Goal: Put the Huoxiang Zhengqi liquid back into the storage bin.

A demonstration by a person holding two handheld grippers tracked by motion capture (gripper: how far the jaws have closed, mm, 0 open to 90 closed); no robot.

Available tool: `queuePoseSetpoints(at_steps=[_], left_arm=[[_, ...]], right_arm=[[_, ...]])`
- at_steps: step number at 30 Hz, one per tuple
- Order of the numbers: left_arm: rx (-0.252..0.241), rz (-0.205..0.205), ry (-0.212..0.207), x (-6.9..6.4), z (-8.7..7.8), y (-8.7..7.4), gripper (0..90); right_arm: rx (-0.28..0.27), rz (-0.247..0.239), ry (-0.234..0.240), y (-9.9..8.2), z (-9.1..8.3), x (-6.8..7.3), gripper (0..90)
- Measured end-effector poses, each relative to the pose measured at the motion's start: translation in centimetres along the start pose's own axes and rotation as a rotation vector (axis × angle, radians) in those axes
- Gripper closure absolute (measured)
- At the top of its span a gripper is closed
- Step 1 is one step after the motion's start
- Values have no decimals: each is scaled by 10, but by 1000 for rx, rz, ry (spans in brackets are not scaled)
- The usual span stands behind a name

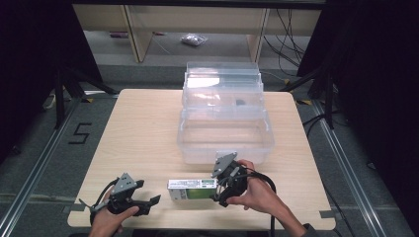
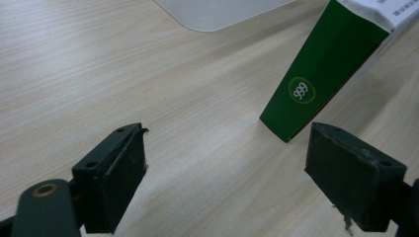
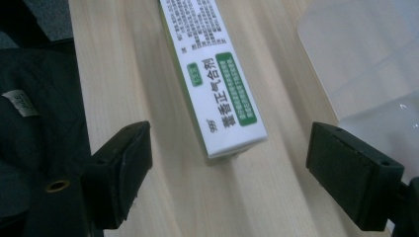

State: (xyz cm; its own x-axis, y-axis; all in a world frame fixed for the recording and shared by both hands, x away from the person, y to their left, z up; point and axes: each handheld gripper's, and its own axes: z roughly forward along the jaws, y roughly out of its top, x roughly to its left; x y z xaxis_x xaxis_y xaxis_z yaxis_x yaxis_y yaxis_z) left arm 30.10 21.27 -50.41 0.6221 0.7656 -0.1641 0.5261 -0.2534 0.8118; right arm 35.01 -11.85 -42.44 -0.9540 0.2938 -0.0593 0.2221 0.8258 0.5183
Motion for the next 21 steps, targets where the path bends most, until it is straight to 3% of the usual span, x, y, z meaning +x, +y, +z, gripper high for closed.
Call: queuePoseSetpoints(at_steps=[9, 12, 14, 15, 21], left_arm=[[2, 1, 2, 1, 0, 0, 150], [9, 6, 7, 0, -1, 0, 150], [-7, 1, 4, 0, 0, 0, 150], [-9, -2, 6, -1, 0, 0, 150], [-9, 1, 4, 0, 0, 0, 150]], right_arm=[[44, -18, 30, 13, 13, 2, 224], [50, -49, 35, 18, 17, 1, 252], [49, -41, 39, 21, 18, 2, 262], [43, -65, 45, 22, 19, 0, 262], [66, -64, 55, 29, 26, 1, 293]])
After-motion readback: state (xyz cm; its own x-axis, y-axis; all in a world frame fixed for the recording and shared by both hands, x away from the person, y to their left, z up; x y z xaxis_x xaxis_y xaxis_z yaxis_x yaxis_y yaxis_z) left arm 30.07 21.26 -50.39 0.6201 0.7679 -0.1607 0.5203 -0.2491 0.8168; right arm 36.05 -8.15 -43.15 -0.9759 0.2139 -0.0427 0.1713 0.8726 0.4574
